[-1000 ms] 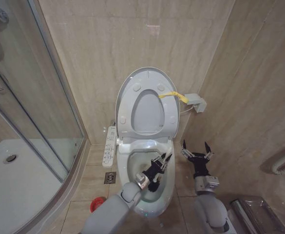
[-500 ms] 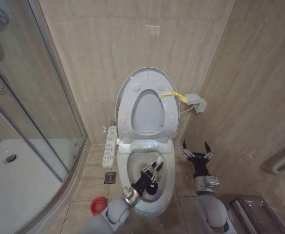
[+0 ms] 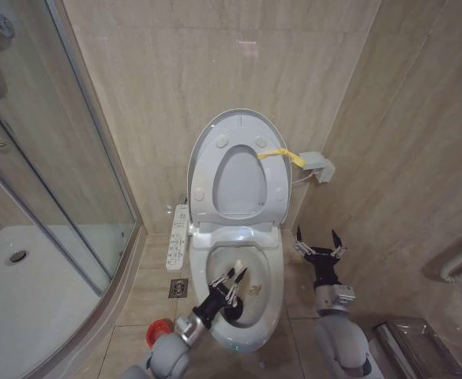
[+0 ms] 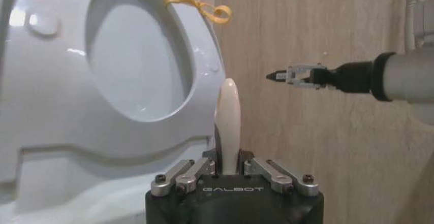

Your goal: Open the toilet lid, clean the toilet bowl with a toilet brush, close the toilet lid, and flush.

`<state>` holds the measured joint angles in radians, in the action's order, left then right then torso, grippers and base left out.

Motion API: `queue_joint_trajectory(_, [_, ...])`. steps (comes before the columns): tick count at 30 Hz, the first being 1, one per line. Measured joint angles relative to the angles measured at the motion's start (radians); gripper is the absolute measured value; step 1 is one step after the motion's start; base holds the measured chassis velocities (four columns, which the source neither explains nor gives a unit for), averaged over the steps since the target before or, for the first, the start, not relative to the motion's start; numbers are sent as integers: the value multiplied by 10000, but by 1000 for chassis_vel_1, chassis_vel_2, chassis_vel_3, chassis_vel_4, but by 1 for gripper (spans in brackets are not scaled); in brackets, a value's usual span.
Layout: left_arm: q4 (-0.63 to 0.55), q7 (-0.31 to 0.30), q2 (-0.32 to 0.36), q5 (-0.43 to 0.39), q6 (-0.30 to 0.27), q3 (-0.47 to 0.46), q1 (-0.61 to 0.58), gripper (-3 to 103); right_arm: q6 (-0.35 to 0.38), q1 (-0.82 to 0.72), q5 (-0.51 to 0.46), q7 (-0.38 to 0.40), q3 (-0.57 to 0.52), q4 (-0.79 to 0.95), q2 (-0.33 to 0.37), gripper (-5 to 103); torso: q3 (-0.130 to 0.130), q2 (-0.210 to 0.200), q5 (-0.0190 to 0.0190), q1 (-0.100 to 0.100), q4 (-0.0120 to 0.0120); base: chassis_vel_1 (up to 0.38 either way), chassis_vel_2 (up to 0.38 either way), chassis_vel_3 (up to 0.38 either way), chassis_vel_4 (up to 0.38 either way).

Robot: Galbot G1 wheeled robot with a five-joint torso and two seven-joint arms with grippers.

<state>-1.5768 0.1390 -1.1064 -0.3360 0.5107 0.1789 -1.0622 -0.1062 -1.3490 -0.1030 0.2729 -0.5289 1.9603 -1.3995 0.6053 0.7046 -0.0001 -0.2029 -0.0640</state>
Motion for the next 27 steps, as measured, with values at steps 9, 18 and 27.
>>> queue_joint_trajectory(9, [-210,6,285,144,131,-505,-900,19,0,0,0,-1,0,1,0,100,0,-1,0,0,-1,0,0,0,0])
queue_joint_trajectory(18, [-260,138,608,227,368,-865,-1461,19,0,0,0,0,0,0,0,100,1,-1,1,0,2,0,0,0,0])
queue_joint_trajectory(27, [26,332,258,-65,568,-836,-603,19,0,0,0,0,0,1,0,100,1,-1,1,0,-1,0,0,0,0])
